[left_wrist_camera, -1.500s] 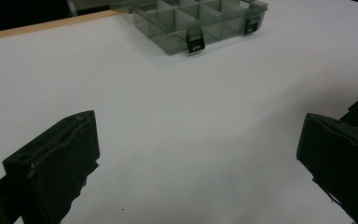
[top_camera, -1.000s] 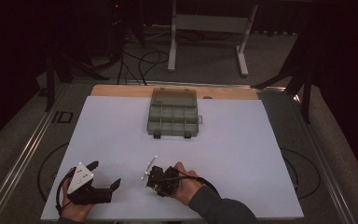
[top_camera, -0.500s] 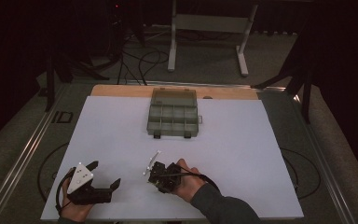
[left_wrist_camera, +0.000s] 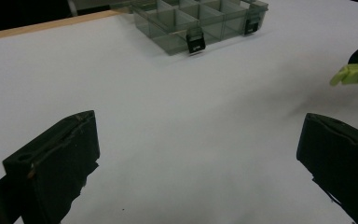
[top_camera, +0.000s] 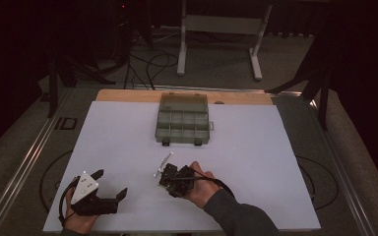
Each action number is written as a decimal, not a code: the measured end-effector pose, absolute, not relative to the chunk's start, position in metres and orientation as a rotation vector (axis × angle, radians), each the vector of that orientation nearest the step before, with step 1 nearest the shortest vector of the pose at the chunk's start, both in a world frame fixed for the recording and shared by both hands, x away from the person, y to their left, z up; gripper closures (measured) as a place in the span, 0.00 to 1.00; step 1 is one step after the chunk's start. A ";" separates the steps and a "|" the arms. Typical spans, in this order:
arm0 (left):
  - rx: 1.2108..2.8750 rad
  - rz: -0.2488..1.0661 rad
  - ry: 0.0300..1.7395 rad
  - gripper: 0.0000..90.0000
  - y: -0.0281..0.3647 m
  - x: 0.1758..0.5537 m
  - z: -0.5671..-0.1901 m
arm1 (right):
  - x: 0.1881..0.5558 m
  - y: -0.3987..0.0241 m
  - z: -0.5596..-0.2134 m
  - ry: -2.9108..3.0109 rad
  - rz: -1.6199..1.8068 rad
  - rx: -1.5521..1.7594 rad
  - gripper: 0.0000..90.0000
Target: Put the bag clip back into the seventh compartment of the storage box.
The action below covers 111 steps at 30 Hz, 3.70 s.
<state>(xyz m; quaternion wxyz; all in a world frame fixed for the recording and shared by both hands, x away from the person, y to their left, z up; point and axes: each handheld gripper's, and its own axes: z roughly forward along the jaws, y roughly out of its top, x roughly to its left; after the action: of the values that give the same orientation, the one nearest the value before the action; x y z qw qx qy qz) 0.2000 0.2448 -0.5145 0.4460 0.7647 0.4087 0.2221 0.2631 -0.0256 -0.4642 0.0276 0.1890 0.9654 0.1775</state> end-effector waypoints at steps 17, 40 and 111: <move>1.890 0.550 1.015 0.00 0.244 0.200 -0.515 | 0.277 -0.036 -0.448 2.922 0.577 0.664 0.89; 1.894 0.550 1.013 0.00 0.244 0.200 -0.515 | 0.302 -0.053 -0.427 2.837 0.607 0.789 0.89; 1.898 0.547 1.009 0.00 0.245 0.201 -0.515 | 0.405 -0.090 -0.417 2.590 0.678 1.285 0.89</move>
<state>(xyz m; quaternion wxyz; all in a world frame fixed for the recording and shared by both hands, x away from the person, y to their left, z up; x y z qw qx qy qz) 0.2011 0.2445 -0.5148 0.4457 0.7660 0.4072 0.2208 0.4050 -0.0898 -0.4175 0.0860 0.4310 0.8689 0.2274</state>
